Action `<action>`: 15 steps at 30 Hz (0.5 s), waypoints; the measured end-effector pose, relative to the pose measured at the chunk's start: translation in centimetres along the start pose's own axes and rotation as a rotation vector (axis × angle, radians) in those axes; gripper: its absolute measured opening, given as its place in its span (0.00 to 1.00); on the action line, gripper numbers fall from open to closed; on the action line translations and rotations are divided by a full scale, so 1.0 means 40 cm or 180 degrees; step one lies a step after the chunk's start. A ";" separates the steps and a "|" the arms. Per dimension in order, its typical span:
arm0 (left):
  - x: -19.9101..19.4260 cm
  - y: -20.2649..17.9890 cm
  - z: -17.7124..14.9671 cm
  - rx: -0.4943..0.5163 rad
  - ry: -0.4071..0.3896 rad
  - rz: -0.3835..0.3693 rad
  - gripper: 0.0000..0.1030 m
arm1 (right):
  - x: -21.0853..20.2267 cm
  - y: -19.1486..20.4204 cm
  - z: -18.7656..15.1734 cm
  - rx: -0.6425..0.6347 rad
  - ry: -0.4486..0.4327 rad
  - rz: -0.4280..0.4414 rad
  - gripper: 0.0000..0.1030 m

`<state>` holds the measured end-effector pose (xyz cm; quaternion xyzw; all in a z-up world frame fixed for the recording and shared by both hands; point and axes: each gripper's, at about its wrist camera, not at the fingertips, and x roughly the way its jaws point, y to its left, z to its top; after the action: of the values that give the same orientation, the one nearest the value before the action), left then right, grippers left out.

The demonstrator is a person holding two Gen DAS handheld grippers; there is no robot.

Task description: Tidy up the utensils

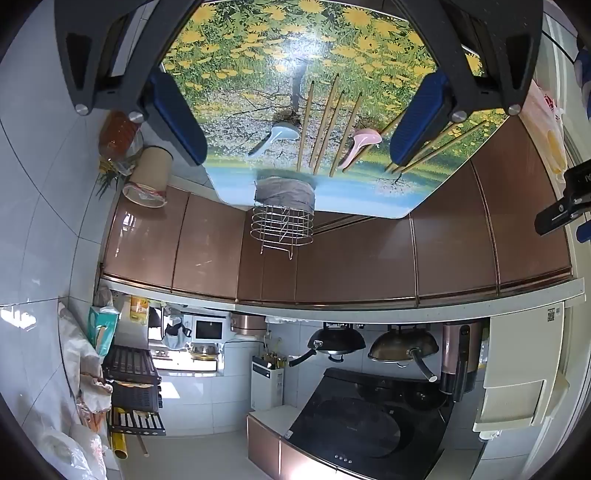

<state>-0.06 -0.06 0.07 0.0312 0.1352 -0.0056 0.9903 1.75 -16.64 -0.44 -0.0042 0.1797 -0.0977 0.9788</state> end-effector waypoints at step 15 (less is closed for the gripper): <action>0.024 -0.002 -0.013 -0.0039 0.0101 0.0018 1.00 | 0.004 -0.009 -0.004 0.0019 -0.0033 0.0018 0.98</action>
<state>0.74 -0.09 -0.68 0.0256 0.1509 -0.0014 0.9882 1.76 -17.04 -0.64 -0.0014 0.1744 -0.0955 0.9800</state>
